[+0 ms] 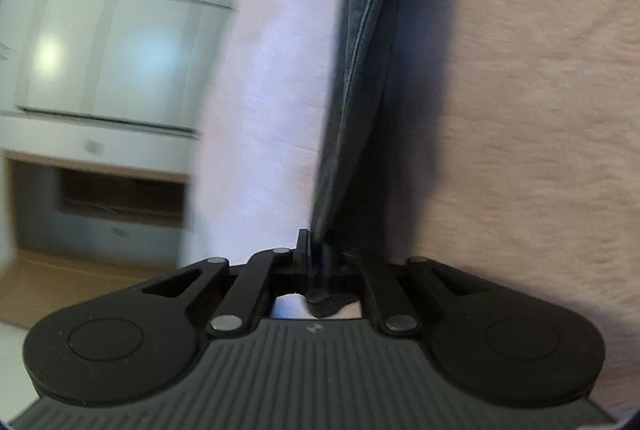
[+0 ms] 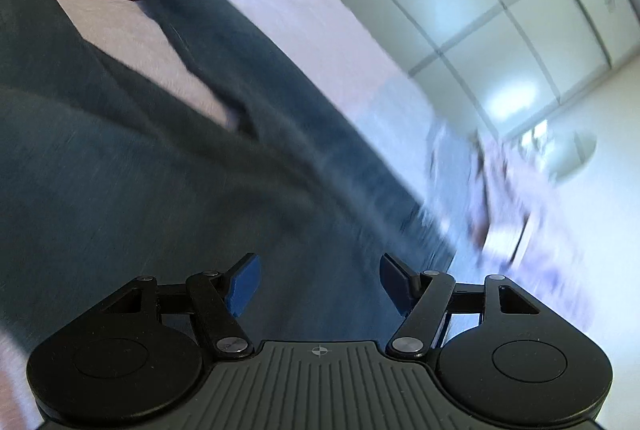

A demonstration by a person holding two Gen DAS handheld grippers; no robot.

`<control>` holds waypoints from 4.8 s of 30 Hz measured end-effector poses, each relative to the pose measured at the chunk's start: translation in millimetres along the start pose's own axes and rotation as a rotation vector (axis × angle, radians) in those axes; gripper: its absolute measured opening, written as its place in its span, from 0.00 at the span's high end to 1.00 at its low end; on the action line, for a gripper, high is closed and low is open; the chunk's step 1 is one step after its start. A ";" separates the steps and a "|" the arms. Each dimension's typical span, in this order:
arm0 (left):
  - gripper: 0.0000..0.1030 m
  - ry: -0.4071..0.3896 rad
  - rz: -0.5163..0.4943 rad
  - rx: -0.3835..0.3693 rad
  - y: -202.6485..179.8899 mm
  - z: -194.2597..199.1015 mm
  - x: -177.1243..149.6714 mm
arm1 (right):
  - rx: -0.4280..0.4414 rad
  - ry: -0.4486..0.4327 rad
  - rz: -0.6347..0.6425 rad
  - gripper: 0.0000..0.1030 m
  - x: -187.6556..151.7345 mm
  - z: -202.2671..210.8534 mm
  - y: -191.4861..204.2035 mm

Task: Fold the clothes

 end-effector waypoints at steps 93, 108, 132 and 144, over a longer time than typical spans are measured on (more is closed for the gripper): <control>0.96 -0.080 0.044 0.046 -124.4 326.6 -110.5 | -0.199 0.218 0.246 0.91 -224.3 154.5 38.0; 0.92 0.012 0.007 -0.007 -121.6 337.8 -148.7 | -0.192 0.360 0.185 0.52 -268.4 179.3 41.1; 0.67 -0.161 -0.078 0.020 -21.1 98.1 3.6 | 0.163 -0.087 0.000 0.52 14.0 39.5 30.7; 0.97 -0.111 -0.208 0.122 -5.4 10.0 0.6 | 0.266 0.002 0.083 0.52 19.2 -33.8 53.5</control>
Point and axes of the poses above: each gripper's, at about its wrist camera, not at the fingertips, and z roughly against the way its jaws point, y to its left, x to its top, the point moved 8 cm from there along -z, roughly the way its jaws point, and after that the axes turned 3 degrees about z, right-handed, at the moved point
